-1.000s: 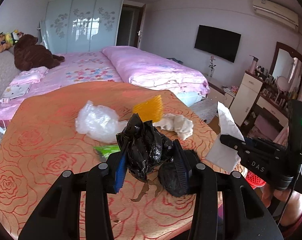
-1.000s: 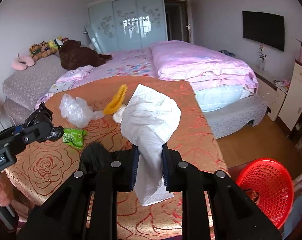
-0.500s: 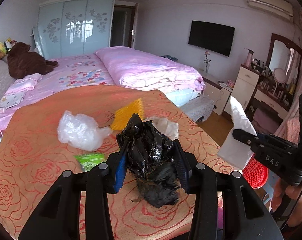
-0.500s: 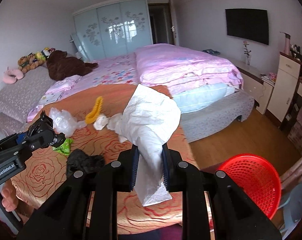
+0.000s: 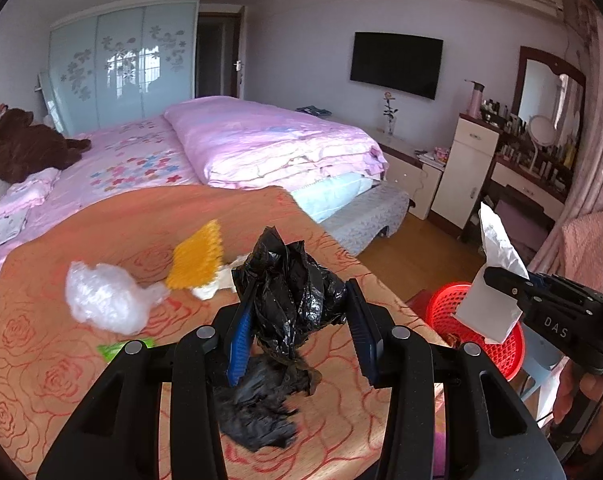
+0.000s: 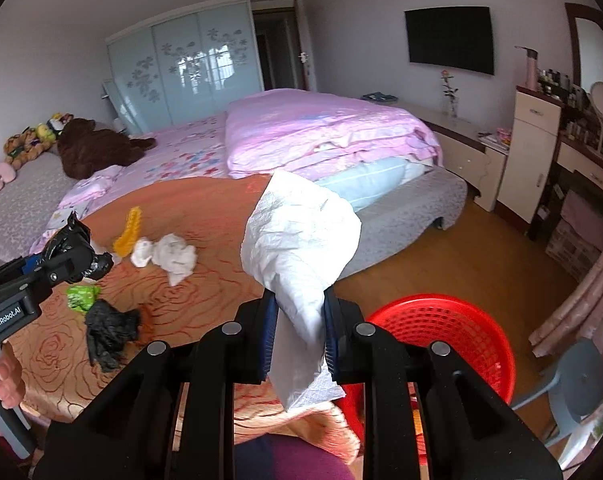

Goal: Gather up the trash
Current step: 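Carry the black bag and white paper with both tools over the red wastebasket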

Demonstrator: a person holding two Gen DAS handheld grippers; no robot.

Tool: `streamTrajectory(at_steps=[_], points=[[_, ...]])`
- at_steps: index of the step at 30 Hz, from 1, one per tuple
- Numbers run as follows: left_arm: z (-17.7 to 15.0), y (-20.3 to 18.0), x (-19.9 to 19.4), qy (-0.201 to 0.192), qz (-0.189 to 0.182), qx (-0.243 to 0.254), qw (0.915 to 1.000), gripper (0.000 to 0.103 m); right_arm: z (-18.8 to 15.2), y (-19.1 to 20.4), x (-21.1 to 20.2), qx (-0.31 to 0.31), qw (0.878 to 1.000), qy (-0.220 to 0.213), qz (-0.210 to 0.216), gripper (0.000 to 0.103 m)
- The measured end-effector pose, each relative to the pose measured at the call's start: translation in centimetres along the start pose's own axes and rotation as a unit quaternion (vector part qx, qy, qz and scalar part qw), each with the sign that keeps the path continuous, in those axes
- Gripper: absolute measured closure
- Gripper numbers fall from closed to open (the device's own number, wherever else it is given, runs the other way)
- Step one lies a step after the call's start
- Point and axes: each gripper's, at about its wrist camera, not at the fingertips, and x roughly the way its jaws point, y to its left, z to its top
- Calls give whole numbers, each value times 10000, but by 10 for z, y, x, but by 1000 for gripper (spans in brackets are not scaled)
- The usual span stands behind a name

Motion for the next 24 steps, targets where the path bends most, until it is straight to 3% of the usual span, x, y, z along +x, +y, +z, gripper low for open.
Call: streamTrajectory(at_steps=[24], points=[[16, -111, 55, 384, -586, 752, 9947, 62, -19, -99, -16, 830, 9933, 48, -805, 82]])
